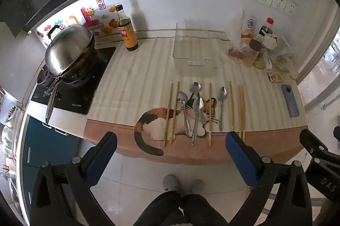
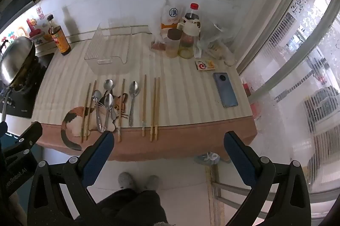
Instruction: Organize utensils
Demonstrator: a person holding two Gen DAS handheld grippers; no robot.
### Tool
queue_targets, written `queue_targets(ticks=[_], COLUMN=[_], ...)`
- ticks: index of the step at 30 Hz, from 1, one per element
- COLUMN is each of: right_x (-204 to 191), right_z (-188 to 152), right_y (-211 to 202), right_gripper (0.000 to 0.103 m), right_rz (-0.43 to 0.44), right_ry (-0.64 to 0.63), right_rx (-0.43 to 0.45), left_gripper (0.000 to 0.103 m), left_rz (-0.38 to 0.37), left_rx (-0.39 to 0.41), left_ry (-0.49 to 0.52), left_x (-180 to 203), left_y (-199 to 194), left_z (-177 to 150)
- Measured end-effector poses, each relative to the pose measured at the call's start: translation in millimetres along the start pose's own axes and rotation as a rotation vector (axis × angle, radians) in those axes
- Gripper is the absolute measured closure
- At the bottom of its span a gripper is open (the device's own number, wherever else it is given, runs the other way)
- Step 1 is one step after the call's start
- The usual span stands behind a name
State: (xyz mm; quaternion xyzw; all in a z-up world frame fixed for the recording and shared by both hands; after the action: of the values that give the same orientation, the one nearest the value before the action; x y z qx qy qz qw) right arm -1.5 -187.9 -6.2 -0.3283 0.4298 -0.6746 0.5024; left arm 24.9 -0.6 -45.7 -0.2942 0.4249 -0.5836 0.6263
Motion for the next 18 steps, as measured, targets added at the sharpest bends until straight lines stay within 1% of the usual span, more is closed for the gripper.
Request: queue_targets(ticks=[1, 3, 8, 10, 11, 18], right_x=[-0.7, -0.4, -1.3, 5.6, -2.3, -2.5], right_z=[0.4, 1.9, 5.8, 4.7, 5.2, 7.7], right_y=[0.1, 0.9, 0.9, 2.5, 3.0, 0.2], right_gripper=[0.0, 0.0, 0.0, 0.0, 0.0, 0.0], right_rz=[0.004, 0.027, 0.02, 0.013, 0.005, -0.005], right_ry=[0.001, 0.008, -0.005, -0.012, -0.015, -0.018], right_rx=[-0.001, 0.009, 0.015, 0.015, 0.019, 0.025], left_gripper=[0.0, 0.0, 0.0, 0.0, 0.0, 0.0], left_rz=[0.006, -0.004, 0.005, -0.005, -0.007, -0.019], left_rx=[0.019, 0.016, 0.012, 0.009, 0.011, 0.025], left_ry=[-0.003, -0.007, -0.013, -0.011, -0.009, -0.005], left_x=[1.2, -7.5, -4.8, -4.5, -5.0, -1.4], left_y=[-2.1, -1.8, -1.9, -1.7, -0.1, 0.5], left_z=[-1.0, 4.7, 3.6, 3.6, 3.9, 8.8])
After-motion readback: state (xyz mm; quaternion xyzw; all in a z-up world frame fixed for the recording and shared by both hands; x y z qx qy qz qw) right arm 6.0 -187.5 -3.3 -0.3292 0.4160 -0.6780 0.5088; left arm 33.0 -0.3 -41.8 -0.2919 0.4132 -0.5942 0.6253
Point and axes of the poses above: each gripper's, at about its wrist camera, not at the fingertips, and y roughly the way its jaws point, x to its right, z to its top, the point moved 5 cm from there along y, roughly the way its jaws point, and after that the axes turned 8 degrees about z, right-handed, at the moved point
